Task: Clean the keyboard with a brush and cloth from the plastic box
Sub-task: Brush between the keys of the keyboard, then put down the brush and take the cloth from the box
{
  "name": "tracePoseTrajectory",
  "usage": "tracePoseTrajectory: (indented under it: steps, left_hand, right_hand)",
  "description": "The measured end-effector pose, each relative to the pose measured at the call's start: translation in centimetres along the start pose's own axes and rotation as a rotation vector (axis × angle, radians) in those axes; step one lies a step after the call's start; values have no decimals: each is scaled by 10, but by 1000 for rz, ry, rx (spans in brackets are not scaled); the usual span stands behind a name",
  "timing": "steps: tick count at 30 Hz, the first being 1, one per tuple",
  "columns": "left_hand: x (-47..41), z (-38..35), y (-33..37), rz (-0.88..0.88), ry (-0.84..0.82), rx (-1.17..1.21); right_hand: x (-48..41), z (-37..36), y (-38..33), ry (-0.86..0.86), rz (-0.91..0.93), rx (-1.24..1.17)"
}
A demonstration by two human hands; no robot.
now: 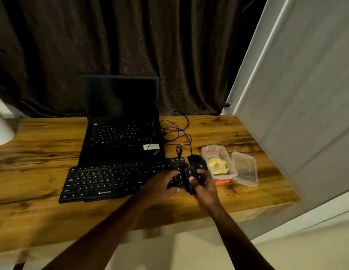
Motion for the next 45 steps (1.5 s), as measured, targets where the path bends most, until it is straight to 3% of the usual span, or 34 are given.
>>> tracePoseTrajectory:
  steps: [5, 9, 21, 25, 29, 38, 42, 45]
  left_hand:
    - [-1, -30, 17, -194, -46, -280]
    - [-5, -43, 28, -289, -24, -340]
    - [-17, -67, 36, -327, -121, -403]
    - [-20, -71, 44, -380, -122, -452]
    - [-23, -73, 52, -410, -157, -465]
    - [-44, -53, 60, -372, -126, -526]
    - [-58, -52, 70, -412, -127, -596]
    - [-68, -54, 81, -450, -145, -619]
  right_hand:
    - [19, 34, 9, 62, 105, 207]
    - [16, 43, 15, 80, 114, 254]
    - [13, 60, 31, 309, 109, 577]
    - [25, 80, -17, 453, 364, 748]
    - [-6, 90, -50, 299, 424, 875]
    - [-83, 68, -59, -306, 128, 1366]
    - [-103, 60, -40, -366, 58, 1549]
    - [-114, 55, -26, -388, 8, 1496]
Point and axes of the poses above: each hand's wrist, its own x-axis away from the middle knuckle, its own z-axis out of the back of the hand, y = z × x, the point moved 6 cm from there along -x, towards the middle knuckle, and after that the axes turned 3 degrees about -y, right-handed, at the moved point
